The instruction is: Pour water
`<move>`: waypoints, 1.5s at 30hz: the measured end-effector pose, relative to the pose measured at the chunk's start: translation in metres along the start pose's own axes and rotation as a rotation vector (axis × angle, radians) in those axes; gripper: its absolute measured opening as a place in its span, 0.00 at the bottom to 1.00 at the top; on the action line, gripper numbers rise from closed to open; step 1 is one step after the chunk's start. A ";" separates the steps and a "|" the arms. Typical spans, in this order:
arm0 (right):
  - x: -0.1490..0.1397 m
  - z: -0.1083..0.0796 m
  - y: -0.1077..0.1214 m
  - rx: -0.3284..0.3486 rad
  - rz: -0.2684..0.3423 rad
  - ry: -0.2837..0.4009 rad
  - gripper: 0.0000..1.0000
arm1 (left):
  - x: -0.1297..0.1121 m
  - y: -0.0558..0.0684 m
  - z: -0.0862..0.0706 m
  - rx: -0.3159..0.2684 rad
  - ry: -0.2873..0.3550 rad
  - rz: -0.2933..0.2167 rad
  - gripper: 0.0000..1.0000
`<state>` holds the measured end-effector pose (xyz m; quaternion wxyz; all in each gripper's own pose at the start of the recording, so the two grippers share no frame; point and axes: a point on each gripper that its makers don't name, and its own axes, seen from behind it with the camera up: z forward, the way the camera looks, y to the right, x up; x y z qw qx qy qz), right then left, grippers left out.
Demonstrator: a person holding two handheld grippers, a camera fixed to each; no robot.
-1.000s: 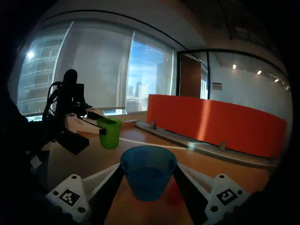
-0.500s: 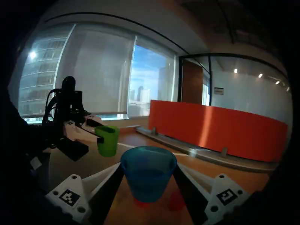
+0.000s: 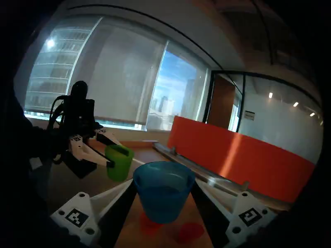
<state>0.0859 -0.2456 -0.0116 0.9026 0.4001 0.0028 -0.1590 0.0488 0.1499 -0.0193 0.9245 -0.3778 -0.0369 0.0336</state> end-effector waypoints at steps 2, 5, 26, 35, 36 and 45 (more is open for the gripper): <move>0.003 0.002 0.000 0.005 -0.022 0.000 0.90 | 0.000 0.002 -0.001 -0.002 0.003 -0.003 0.86; 0.006 0.006 0.002 0.007 -0.051 -0.001 0.90 | -0.002 0.004 -0.002 -0.004 0.004 -0.006 0.86; 0.051 0.020 0.005 0.020 -0.264 0.044 0.90 | -0.007 0.023 0.002 -0.046 0.005 -0.015 0.86; 0.057 0.027 0.007 0.016 -0.329 0.033 0.90 | -0.008 0.028 0.003 -0.060 0.005 -0.019 0.86; 0.058 0.027 0.007 0.015 -0.336 0.034 0.90 | -0.008 0.029 0.003 -0.062 0.006 -0.019 0.86; 0.065 0.033 0.003 0.009 -0.434 0.041 0.89 | -0.005 0.037 0.003 -0.078 0.009 -0.020 0.86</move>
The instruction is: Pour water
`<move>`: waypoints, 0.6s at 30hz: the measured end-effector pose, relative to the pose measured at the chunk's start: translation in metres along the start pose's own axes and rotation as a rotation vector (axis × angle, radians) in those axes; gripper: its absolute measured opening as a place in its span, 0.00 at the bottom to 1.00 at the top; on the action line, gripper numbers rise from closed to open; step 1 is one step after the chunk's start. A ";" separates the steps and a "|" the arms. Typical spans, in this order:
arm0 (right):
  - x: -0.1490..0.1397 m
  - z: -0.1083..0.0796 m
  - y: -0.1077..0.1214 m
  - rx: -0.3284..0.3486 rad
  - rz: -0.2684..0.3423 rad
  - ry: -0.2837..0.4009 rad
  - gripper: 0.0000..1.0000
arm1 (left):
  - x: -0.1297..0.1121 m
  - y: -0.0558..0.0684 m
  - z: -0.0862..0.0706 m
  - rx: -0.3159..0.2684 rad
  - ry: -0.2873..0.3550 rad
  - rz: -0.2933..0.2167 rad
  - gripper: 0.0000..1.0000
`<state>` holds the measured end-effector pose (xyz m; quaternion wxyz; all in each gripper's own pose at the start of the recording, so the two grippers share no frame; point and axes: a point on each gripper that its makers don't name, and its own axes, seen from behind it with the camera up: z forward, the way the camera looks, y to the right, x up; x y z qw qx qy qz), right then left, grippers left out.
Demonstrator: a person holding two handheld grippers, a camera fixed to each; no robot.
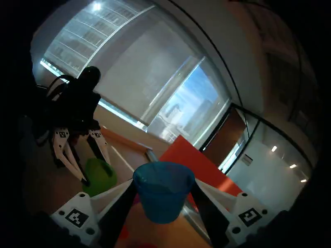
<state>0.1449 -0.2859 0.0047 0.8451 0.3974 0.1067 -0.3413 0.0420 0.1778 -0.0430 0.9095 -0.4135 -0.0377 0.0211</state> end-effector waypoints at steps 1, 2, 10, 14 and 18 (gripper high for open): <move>0.001 0.001 0.000 0.000 -0.012 0.001 0.89 | 0.000 0.001 0.000 -0.002 -0.001 0.000 0.86; 0.003 0.002 -0.001 -0.001 -0.023 0.003 0.89 | -0.001 0.002 0.000 -0.003 -0.001 0.000 0.86; 0.013 0.008 -0.002 0.002 -0.090 0.012 0.89 | 0.000 0.010 0.002 -0.019 -0.002 0.004 0.86; 0.017 0.011 -0.002 0.000 -0.125 0.016 0.90 | 0.000 0.012 0.003 -0.026 -0.004 0.006 0.86; 0.021 0.012 0.000 -0.003 -0.162 0.019 0.90 | -0.002 0.013 0.005 -0.028 -0.006 0.008 0.86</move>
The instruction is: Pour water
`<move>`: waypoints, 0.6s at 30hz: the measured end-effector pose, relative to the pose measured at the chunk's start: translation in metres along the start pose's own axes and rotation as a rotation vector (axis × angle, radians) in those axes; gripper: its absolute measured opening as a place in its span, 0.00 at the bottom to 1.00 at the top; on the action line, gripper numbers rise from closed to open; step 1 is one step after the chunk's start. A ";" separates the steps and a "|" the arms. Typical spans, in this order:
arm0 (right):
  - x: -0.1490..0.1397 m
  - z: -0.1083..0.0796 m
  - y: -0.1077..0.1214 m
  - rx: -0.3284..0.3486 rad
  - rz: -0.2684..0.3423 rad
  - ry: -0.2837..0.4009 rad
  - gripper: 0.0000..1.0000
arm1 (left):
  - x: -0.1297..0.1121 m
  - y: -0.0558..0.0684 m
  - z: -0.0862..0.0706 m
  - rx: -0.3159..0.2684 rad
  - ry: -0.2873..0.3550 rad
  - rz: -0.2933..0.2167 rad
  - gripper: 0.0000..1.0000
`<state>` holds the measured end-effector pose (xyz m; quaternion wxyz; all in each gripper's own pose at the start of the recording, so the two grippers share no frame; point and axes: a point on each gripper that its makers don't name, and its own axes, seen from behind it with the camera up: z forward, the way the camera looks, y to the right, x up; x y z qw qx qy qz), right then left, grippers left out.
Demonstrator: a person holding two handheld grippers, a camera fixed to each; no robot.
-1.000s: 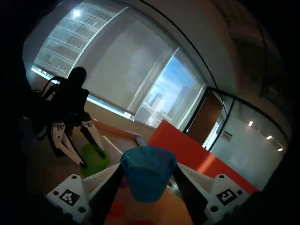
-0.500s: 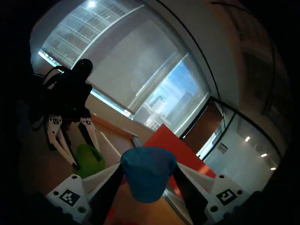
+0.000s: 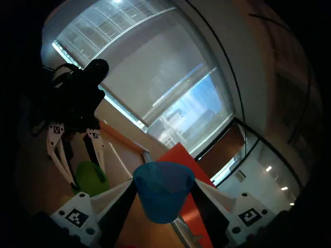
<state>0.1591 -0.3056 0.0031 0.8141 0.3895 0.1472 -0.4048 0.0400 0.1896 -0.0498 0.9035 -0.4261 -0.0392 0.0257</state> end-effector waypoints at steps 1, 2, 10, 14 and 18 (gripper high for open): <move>0.001 0.000 0.001 0.000 -0.012 0.000 0.90 | 0.000 0.001 0.000 -0.001 0.000 0.000 0.86; 0.002 0.000 0.001 -0.001 -0.022 0.000 0.90 | 0.000 0.001 0.001 -0.002 0.000 -0.001 0.86; 0.005 0.004 0.005 -0.013 -0.099 -0.003 0.89 | 0.003 0.004 0.003 -0.011 0.004 0.000 0.86; 0.008 0.005 0.006 -0.014 -0.129 -0.005 0.90 | 0.003 0.007 0.004 -0.018 0.004 -0.001 0.86; 0.012 0.006 0.007 -0.015 -0.163 -0.005 0.89 | 0.004 0.008 0.005 -0.021 0.004 0.001 0.86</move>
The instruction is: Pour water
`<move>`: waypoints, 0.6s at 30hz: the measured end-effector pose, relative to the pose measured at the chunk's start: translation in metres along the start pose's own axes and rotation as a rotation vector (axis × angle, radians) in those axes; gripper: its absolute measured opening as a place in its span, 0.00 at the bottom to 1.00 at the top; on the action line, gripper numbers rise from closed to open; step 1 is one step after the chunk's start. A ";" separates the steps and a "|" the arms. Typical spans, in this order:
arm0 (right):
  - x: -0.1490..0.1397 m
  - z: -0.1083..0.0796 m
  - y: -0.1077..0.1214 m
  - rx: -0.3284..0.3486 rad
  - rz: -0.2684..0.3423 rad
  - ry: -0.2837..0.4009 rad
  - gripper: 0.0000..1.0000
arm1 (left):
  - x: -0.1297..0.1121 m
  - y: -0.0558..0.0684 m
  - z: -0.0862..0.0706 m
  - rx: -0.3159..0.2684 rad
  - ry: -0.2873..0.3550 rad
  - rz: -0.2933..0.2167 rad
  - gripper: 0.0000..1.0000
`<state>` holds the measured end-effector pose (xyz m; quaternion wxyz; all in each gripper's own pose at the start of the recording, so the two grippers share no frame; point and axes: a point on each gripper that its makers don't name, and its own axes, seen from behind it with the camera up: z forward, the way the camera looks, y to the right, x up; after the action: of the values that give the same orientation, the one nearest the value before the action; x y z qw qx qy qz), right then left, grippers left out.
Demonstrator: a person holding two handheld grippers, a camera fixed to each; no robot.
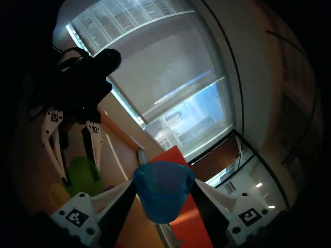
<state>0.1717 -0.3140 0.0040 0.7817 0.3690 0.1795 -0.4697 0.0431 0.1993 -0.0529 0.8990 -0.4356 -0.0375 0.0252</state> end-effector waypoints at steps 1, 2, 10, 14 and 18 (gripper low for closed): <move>0.001 0.000 0.000 0.000 -0.012 -0.001 0.89 | 0.000 0.000 0.000 0.000 0.000 0.001 0.86; 0.001 0.000 0.001 -0.001 -0.022 -0.001 0.89 | 0.001 0.000 0.000 -0.001 0.000 0.002 0.86; 0.004 0.002 -0.001 0.004 -0.075 -0.003 0.90 | 0.000 0.000 0.001 -0.004 0.002 -0.001 0.86; 0.005 0.003 0.000 0.003 -0.096 -0.003 0.90 | 0.000 0.001 0.003 -0.006 0.000 0.000 0.86; 0.005 0.003 0.002 -0.004 -0.121 -0.006 0.90 | 0.000 0.002 0.004 -0.011 0.000 0.003 0.86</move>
<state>0.1755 -0.3185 0.0038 0.7531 0.3548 0.2001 -0.5167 0.0429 0.2040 -0.0516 0.8966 -0.4405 -0.0373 0.0262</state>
